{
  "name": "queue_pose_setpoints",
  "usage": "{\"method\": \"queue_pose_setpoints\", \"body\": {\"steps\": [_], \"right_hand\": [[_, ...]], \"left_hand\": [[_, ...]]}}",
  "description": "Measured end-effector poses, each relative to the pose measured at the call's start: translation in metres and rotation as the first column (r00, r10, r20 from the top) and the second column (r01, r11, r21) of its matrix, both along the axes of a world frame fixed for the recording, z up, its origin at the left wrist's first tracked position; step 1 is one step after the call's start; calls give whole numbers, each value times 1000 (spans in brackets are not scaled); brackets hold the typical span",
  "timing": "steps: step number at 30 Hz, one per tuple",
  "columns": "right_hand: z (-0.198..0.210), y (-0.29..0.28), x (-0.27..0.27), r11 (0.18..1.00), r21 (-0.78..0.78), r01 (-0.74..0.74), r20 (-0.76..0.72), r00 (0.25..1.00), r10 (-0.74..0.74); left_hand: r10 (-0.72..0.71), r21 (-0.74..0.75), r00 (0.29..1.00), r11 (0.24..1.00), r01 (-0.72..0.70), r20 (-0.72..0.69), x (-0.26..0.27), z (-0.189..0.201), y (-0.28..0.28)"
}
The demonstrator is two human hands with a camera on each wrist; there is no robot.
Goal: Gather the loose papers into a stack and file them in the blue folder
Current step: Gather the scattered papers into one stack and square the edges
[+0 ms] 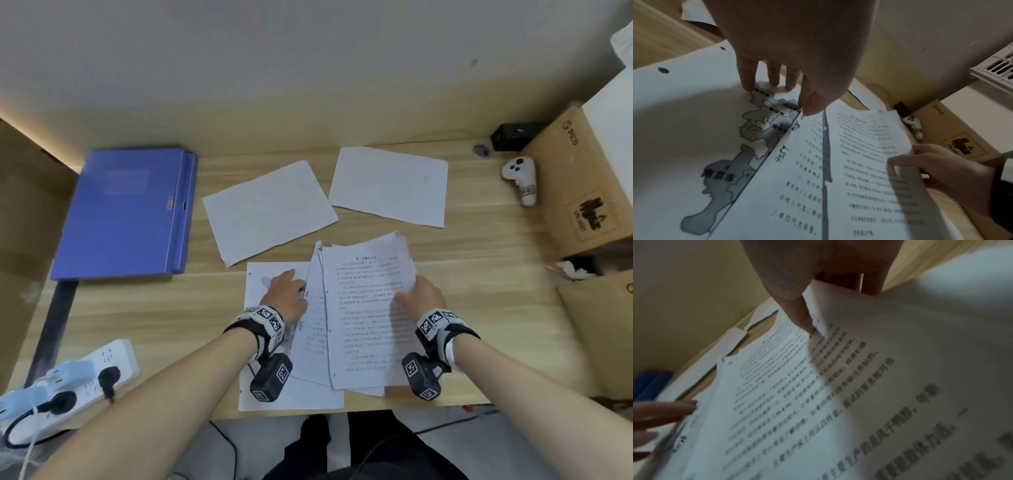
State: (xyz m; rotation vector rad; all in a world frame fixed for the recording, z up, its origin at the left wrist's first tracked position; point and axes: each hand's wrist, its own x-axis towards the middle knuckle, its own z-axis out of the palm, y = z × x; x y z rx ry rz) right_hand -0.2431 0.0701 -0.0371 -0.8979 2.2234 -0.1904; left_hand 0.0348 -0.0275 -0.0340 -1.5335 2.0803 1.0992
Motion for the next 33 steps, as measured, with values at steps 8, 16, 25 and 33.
{"method": "queue_pose_setpoints", "body": {"steps": [8, 16, 25, 33], "right_hand": [[11, -26, -14, 997, -55, -47, -163, 986, 37], [31, -121, -52, 932, -64, -358, -269, 905, 329], [5, -204, -56, 787, 120, -605, -360, 712, 603], [-6, -210, -53, 682, 225, -696, -476, 532, 700]], "left_hand": [[31, -110, 996, 994, -22, 81, -16, 22, -46], [30, -237, 982, 971, 15, 187, -41, 23, -124], [-31, -261, 917, 954, 145, 397, -46, -6, -146], [-82, -396, 935, 891, 224, 345, -30, -7, -152]]}}
